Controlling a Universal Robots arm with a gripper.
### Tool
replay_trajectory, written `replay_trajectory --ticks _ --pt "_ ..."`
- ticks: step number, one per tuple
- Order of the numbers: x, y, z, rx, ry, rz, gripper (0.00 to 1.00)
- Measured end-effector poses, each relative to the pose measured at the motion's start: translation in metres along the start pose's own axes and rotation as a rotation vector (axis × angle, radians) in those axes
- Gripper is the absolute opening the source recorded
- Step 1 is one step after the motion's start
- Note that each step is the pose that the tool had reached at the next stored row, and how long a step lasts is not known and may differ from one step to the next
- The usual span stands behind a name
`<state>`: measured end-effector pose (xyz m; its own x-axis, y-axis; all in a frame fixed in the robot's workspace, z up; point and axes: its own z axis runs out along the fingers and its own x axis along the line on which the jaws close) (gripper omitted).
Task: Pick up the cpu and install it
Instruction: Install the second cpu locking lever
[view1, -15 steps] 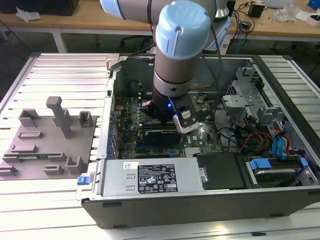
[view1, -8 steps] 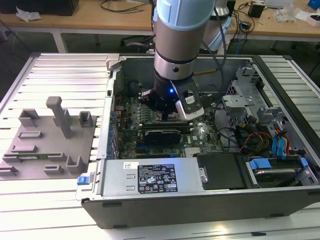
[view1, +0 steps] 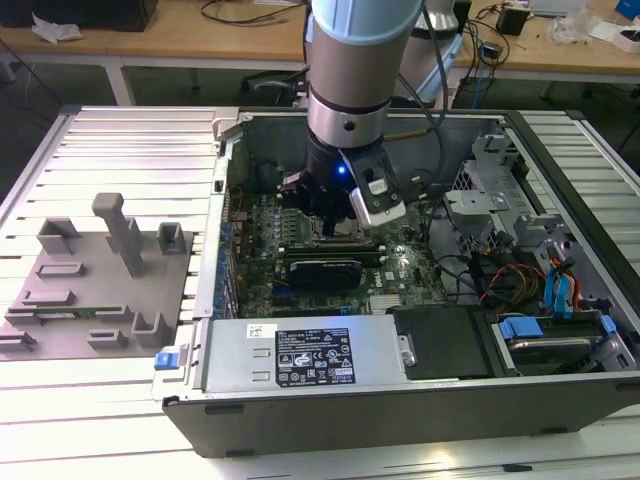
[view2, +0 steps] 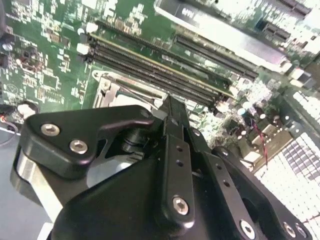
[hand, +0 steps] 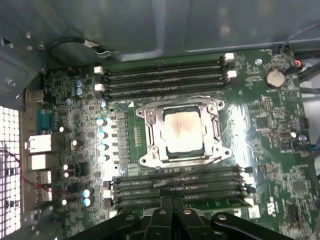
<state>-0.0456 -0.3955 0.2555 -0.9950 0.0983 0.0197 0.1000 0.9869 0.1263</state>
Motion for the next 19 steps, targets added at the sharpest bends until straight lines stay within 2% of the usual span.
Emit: replay_trajectory --ticks 4,5,8,12,14,16,19 --pt "0.0022 0.0004 0.0079 0.0003 0.0036 -0.027 0.11" --pt "0.0023 0.0003 0.0086 -0.0027 0.0051 -0.036 0.11" --pt "0.0025 0.0003 0.0092 -0.0205 0.0099 -0.063 0.11" --pt "0.0024 0.0003 0.0092 -0.0218 0.0101 -0.063 0.11" --pt "0.0025 0.0005 0.0071 -0.0222 0.0103 -0.063 0.11" --pt "0.0025 0.0014 0.0009 -0.0228 0.0102 -0.063 0.11" --pt "0.0023 0.0018 -0.0021 -0.0228 0.0103 -0.063 0.11"
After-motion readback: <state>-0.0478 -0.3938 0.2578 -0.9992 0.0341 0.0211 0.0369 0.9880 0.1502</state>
